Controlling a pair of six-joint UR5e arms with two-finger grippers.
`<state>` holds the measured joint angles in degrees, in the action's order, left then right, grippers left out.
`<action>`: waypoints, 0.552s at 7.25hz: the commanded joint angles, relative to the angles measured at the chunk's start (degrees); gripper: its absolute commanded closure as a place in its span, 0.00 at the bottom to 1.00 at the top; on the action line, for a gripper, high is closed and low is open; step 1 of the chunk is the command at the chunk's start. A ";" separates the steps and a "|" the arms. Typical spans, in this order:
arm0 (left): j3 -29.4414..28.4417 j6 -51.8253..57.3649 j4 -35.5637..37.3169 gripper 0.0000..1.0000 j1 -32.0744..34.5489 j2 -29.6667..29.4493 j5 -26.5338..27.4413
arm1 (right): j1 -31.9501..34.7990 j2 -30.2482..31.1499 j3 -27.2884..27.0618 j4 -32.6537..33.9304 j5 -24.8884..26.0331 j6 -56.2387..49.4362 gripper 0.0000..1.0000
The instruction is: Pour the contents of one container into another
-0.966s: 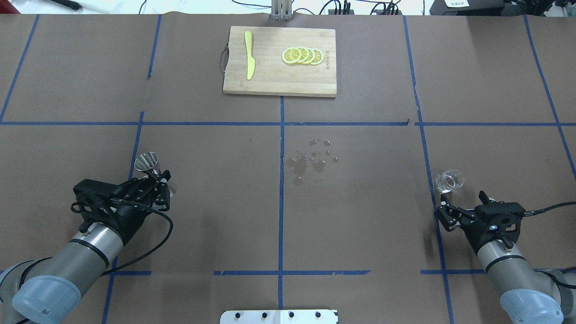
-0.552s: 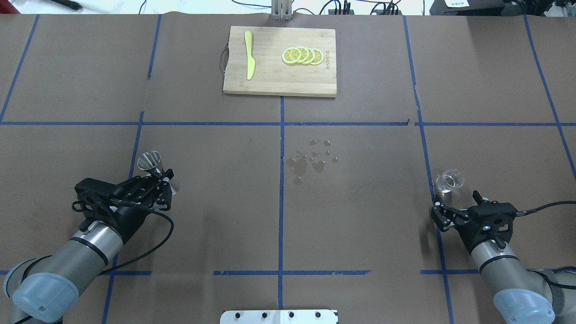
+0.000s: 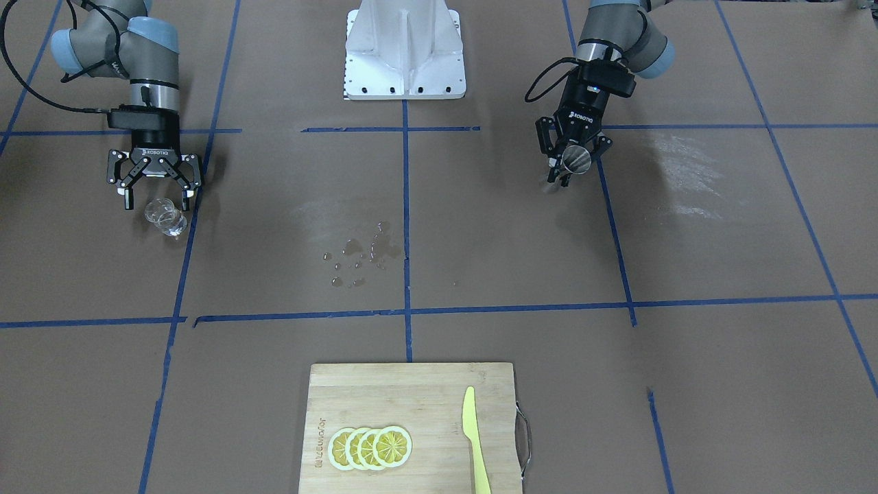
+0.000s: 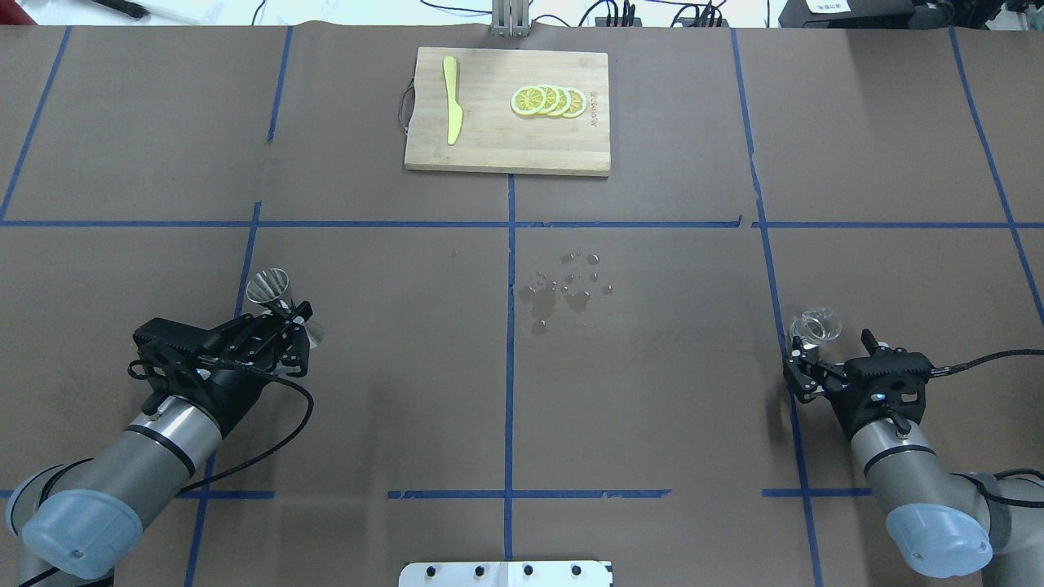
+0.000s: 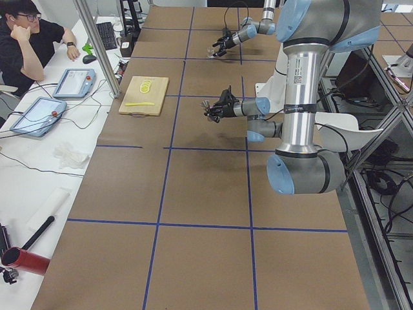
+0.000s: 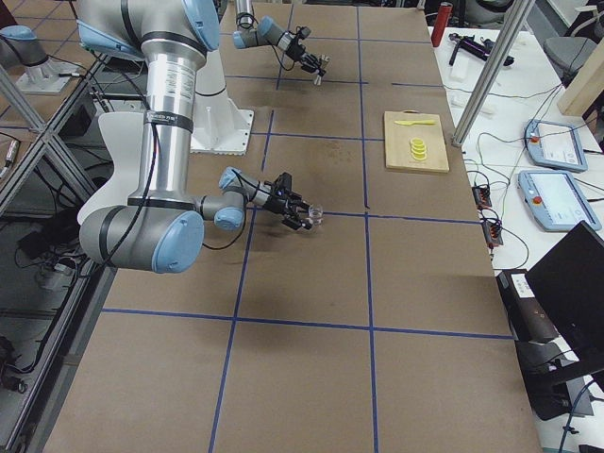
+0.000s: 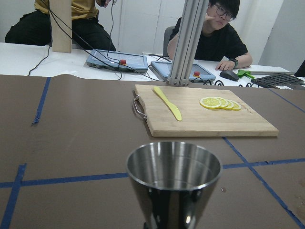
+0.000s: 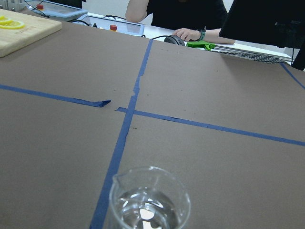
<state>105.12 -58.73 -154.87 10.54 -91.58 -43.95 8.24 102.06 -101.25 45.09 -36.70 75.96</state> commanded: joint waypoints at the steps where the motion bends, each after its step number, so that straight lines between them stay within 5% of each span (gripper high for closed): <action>1: -0.01 -0.07 0.01 1.00 0.09 0.00 0.00 | 1.86 -2.46 0.53 0.09 -0.30 -1.50 0.00; 4: -0.01 -0.07 0.01 1.00 0.27 0.00 0.00 | 2.48 -4.33 2.81 -0.78 -0.30 -2.30 0.00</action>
<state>105.12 -58.80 -154.88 10.78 -91.58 -43.94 10.39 98.08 -99.12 44.84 -36.94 73.84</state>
